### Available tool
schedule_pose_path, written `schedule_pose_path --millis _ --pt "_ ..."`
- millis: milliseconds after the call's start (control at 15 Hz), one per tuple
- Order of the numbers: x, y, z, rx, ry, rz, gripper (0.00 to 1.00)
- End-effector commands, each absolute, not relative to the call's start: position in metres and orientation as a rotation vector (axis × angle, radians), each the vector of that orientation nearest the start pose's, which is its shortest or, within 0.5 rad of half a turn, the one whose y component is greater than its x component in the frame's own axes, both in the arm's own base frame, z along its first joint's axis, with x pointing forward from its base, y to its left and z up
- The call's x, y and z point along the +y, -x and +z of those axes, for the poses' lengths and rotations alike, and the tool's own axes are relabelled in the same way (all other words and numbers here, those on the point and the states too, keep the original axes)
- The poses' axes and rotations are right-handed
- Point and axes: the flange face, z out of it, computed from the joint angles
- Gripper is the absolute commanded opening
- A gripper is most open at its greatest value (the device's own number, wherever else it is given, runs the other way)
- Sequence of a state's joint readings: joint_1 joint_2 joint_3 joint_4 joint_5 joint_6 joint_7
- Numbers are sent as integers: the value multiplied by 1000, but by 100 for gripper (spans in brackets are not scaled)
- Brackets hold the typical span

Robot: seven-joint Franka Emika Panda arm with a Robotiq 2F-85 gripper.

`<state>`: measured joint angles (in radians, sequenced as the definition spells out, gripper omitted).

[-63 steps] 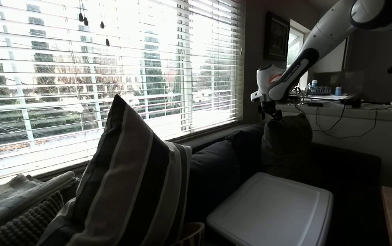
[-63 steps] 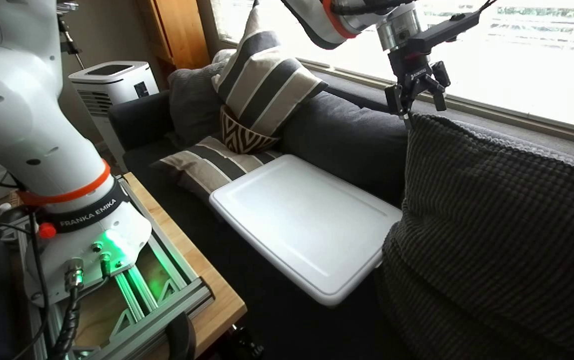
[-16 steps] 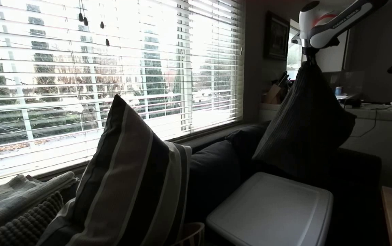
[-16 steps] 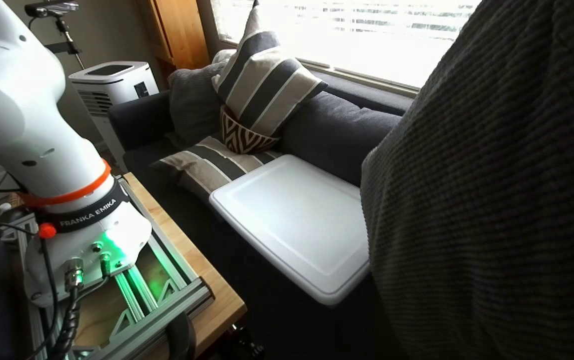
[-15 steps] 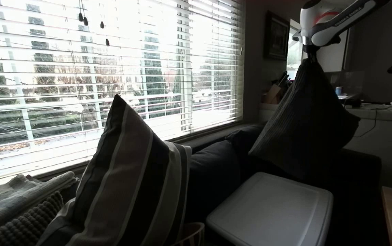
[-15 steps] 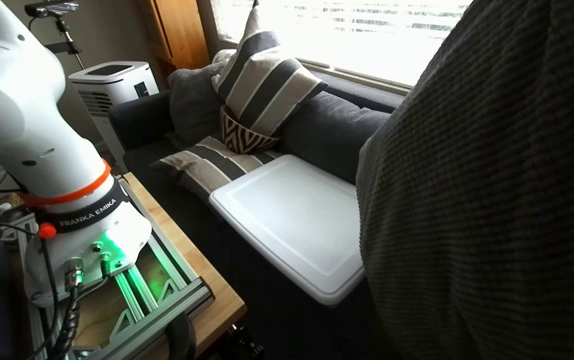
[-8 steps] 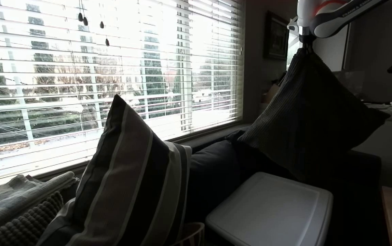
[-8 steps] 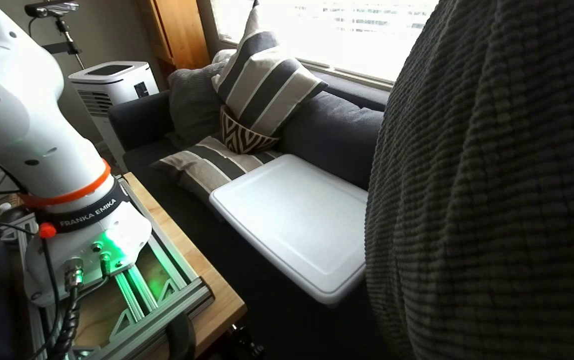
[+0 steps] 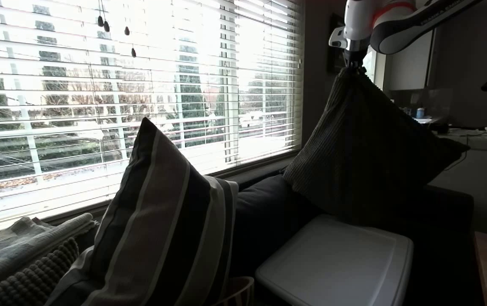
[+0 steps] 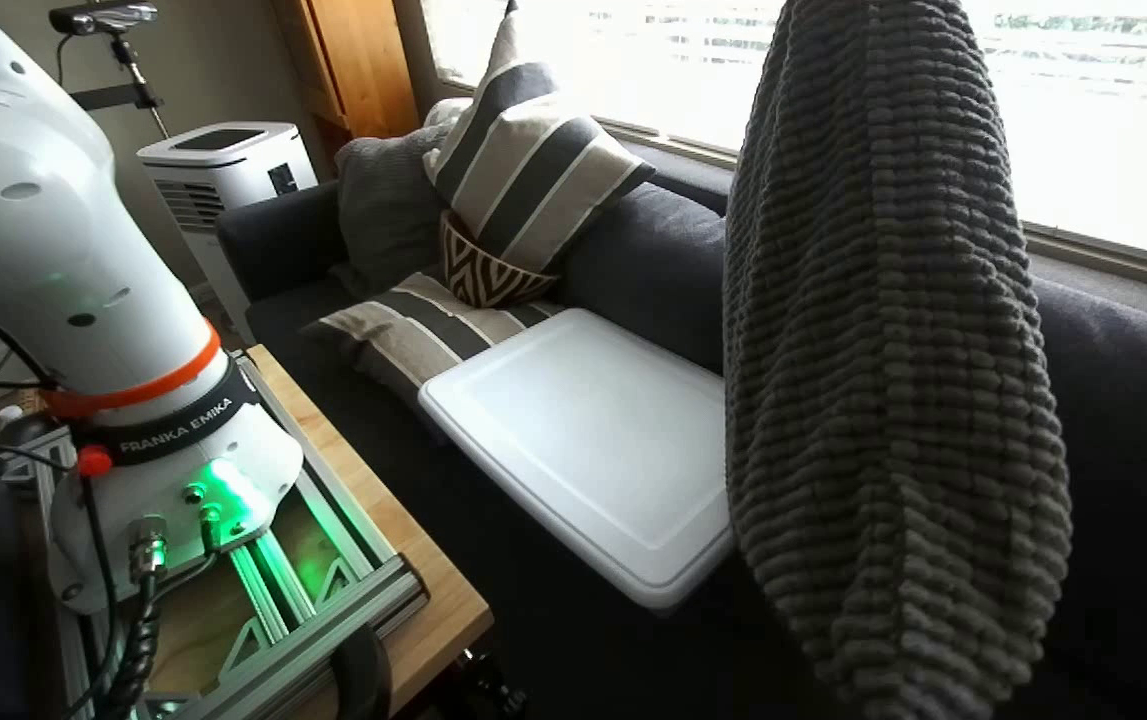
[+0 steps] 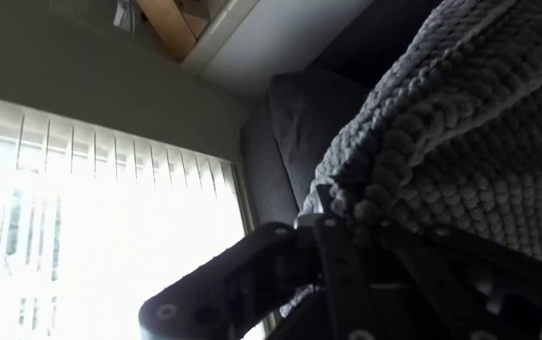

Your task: Pick up the grey pillow on the right and put it on the white lid

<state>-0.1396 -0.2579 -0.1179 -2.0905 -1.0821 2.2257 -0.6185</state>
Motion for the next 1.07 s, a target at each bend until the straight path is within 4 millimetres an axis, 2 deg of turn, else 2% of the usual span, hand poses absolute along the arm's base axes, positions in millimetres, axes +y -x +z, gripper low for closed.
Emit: schedule_pose_path --millis 0,267,400,467,533,733,1000 --pt "-123 -497 585 1102 -1797 -142 2" --pt "-94 -503 563 1349 -1772 -233 2" --pt "-93 -501 549 1473 -1762 -248 2" --pt "-101 -501 541 1534 -1758 -242 2" --pt "-97 -504 547 1426 -1785 -248 8" --pt "-105 -502 538 1491 -1781 -277 8" --pt "-106 -501 538 1497 -1779 -281 8"
